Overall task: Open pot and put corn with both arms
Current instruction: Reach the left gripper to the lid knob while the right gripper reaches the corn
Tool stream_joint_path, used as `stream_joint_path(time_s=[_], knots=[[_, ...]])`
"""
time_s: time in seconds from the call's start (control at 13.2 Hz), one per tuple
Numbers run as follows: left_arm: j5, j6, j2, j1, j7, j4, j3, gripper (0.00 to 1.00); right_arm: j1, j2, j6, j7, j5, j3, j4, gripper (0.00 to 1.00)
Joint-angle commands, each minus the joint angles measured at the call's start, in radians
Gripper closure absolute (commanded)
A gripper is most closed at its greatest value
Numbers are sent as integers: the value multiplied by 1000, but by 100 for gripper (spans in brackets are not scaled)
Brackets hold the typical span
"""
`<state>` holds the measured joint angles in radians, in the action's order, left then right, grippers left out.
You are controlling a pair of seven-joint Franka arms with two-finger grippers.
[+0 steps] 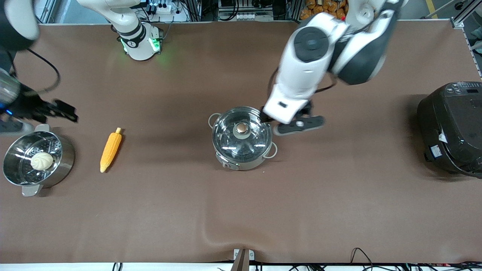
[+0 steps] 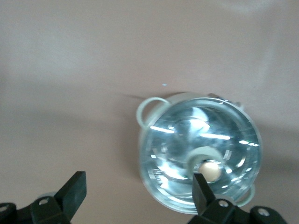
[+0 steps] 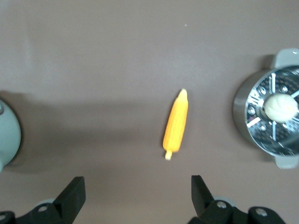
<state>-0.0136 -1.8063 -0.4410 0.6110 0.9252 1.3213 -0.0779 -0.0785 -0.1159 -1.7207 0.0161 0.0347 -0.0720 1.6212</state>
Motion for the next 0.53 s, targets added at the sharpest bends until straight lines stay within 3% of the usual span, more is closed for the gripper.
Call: stream_joint_path(time_s=[0.0,0.23,0.45], knots=[[7,-57,-80,56,98,-47,13,0,-30,-13,-135,-19,-2,-5,127,0],[6,-73,-119,102,104,-44,20,0,-18,-34,-360,-19,-6,-5,307,0],[4,-91,-165,128,139,-44,21,0,-9,-89,-424,-19,-6,-6,368,0]])
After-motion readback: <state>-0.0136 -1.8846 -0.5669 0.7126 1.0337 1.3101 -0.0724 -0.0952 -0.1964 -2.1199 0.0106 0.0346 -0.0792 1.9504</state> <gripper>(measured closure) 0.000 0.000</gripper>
